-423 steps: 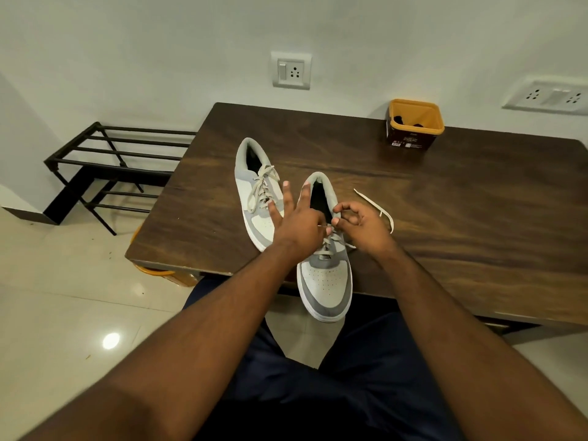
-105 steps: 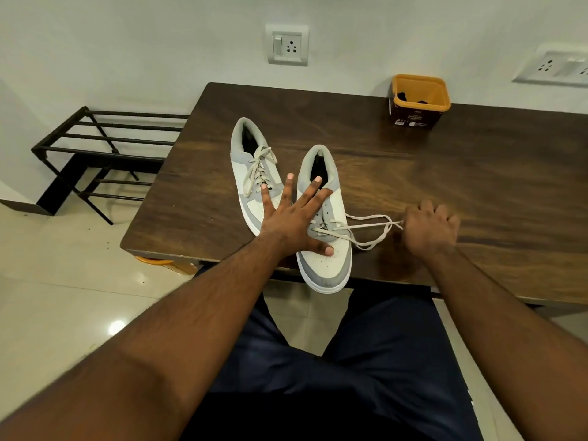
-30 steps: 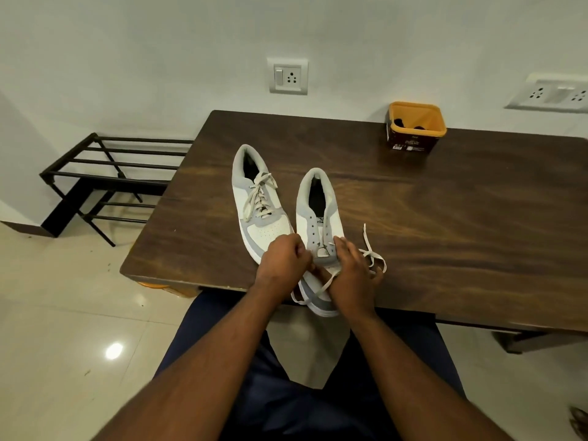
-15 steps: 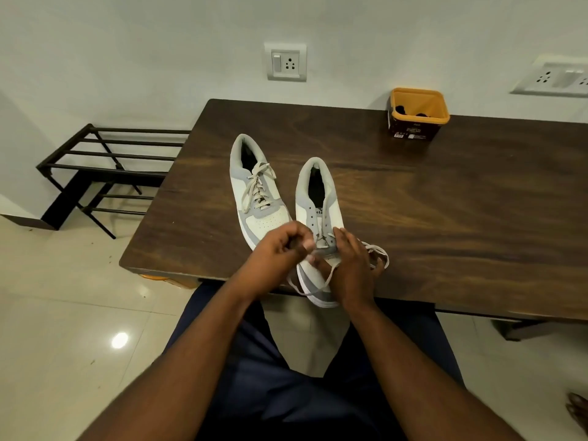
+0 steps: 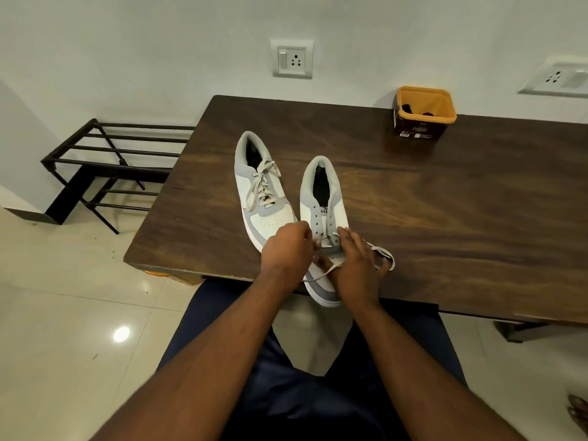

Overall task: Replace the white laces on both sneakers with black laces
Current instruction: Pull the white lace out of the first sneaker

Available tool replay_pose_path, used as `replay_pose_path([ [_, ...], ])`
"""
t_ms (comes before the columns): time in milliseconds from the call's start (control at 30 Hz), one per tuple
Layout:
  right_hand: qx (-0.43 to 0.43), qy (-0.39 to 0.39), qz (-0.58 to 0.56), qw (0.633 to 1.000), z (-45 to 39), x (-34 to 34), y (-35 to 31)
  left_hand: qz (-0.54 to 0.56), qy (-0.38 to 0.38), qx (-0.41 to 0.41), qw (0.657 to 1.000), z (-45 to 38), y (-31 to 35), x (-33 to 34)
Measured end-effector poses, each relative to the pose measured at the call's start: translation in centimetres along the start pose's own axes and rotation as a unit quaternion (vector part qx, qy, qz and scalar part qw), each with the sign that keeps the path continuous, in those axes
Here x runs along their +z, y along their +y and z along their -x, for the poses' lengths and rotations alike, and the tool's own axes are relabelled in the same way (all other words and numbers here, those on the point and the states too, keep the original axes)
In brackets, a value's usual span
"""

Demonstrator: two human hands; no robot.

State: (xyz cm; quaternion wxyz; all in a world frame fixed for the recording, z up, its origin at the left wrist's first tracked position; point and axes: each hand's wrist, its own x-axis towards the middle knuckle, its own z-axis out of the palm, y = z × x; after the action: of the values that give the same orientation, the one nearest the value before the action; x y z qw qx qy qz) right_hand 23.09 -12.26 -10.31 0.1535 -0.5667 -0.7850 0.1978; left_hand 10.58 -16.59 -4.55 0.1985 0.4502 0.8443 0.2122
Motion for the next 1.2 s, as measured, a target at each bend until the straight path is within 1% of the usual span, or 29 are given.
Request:
replay_pose_path([
  [67, 0.002, -0.003, 0.007, 1.000, 0.0, 0.0, 0.0, -0.045, -0.014, -0.008, 0.999, 0.7, -0.1, -0.3],
  [100, 0.003, -0.008, 0.008, 1.000, 0.0, -0.1, 0.0, -0.025, -0.022, -0.007, 0.999, 1.1, -0.3, -0.6],
  [167, 0.000, -0.012, 0.010, 1.000, 0.0, -0.2, 0.0, 0.066, -0.038, 0.028, 0.997, 2.2, -0.8, -1.7],
  [233, 0.000, -0.010, 0.011, 1.000, 0.0, -0.1, 0.1, 0.163, -0.068, 0.106, 0.979, 3.9, -0.7, -2.6],
  [300, -0.003, -0.002, 0.014, 1.000, 0.1, 0.2, 0.2, 0.281, -0.104, 0.153, 0.942, 5.5, -0.1, -3.0],
  [333, -0.005, 0.001, 0.014, 1.000, 0.1, 0.3, 0.2, 0.346, -0.115, 0.156, 0.918, 5.9, 0.4, -3.1],
  [367, -0.006, 0.001, 0.010, 1.000, 0.0, 0.3, 0.2, 0.412, -0.117, 0.143, 0.892, 5.9, 1.0, -3.2],
  [433, 0.004, -0.014, -0.003, 1.000, -0.2, 0.1, 0.0, 0.525, -0.089, 0.062, 0.844, 5.1, 2.0, -3.0],
  [467, 0.012, -0.026, -0.006, 1.000, -0.2, 0.0, -0.1, 0.552, -0.061, 0.015, 0.831, 4.4, 2.3, -2.8],
  [500, 0.017, -0.032, 0.001, 0.999, -0.2, -0.2, -0.2, 0.562, -0.026, -0.023, 0.826, 3.8, 2.5, -2.6],
  [533, 0.016, -0.034, 0.007, 0.999, -0.2, -0.2, -0.3, 0.563, 0.009, -0.056, 0.824, 3.1, 2.4, -2.1],
  [567, 0.011, -0.032, 0.007, 0.999, -0.2, -0.3, -0.3, 0.549, 0.041, -0.077, 0.831, 2.6, 2.1, -1.7],
  [600, 0.005, -0.030, -0.012, 0.999, -0.2, -0.3, -0.2, 0.514, 0.064, -0.088, 0.851, 2.1, 1.6, -1.1],
  [633, -0.003, -0.032, -0.053, 0.998, -0.3, -0.5, -0.1, 0.457, 0.076, -0.091, 0.882, 1.7, 1.0, -0.8],
  [700, -0.012, -0.060, -0.178, 0.982, -0.7, -0.9, 0.4, 0.309, 0.067, -0.090, 0.945, 1.5, -0.3, -0.2],
  [733, -0.015, -0.074, -0.221, 0.972, -1.0, -1.3, 0.8, 0.240, 0.047, -0.088, 0.966, 1.4, -0.8, 0.1],
  [800, -0.015, -0.090, -0.252, 0.963, -1.9, -2.2, 1.3, 0.134, 0.006, -0.075, 0.988, 1.4, -1.4, 0.2],
  [867, -0.015, -0.108, -0.242, 0.964, -2.5, -3.0, 1.6, 0.087, -0.019, -0.038, 0.995, 1.3, -1.5, 0.3],
  [933, -0.031, -0.116, -0.200, 0.973, -2.5, -3.6, 1.4, 0.084, -0.013, 0.038, 0.996, 1.4, -1.6, 0.6],
  [1000, -0.033, -0.102, -0.177, 0.978, -2.6, -3.6, 1.1, 0.125, 0.015, 0.141, 0.982, 2.0, -1.6, 0.8],
  [1033, -0.027, -0.094, -0.182, 0.978, -2.6, -3.7, 0.9, 0.166, 0.036, 0.175, 0.970, 2.5, -1.5, 0.9],
  [1067, -0.024, -0.088, -0.188, 0.978, -2.6, -3.7, 0.8, 0.211, 0.060, 0.186, 0.958, 3.0, -1.4, 0.8],
  [1100, -0.022, -0.085, -0.183, 0.979, -2.5, -3.7, 0.7, 0.252, 0.086, 0.174, 0.948, 3.4, -1.5, 0.7],
  [1133, -0.021, -0.085, -0.165, 0.982, -2.6, -3.8, 0.6, 0.284, 0.105, 0.145, 0.942, 3.5, -1.5, 0.6],
  [1167, -0.021, -0.089, -0.138, 0.986, -2.8, -4.1, 0.4, 0.311, 0.108, 0.105, 0.938, 3.4, -1.7, 0.3],
  [1200, -0.025, -0.097, -0.110, 0.989, -3.0, -4.7, -0.1, 0.340, 0.095, 0.059, 0.934, 3.2, -2.0, 0.0],
])
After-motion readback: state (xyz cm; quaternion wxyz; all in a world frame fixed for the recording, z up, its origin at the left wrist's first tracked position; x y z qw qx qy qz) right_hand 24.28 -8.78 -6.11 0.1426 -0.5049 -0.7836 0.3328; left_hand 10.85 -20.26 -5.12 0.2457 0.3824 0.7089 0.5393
